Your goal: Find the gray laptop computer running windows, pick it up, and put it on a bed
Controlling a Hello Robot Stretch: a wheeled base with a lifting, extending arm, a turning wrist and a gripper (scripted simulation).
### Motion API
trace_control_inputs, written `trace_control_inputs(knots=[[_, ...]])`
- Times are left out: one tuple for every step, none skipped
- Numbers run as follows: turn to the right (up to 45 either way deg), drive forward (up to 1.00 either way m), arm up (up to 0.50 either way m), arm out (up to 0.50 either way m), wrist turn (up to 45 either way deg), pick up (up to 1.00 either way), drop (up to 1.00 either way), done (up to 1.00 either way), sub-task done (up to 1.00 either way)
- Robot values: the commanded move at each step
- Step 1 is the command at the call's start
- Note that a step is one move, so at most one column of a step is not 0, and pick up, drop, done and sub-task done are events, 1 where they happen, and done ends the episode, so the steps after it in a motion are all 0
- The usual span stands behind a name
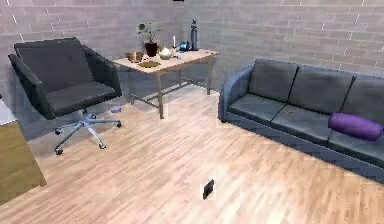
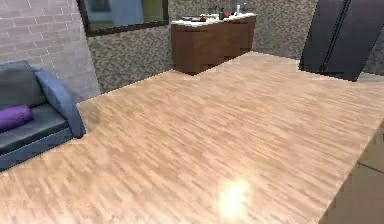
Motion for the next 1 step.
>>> trace_control_inputs(knots=[[0.0,0.15,0.00,0.00,0.0,0.00,0.00,0.00,0.00]])
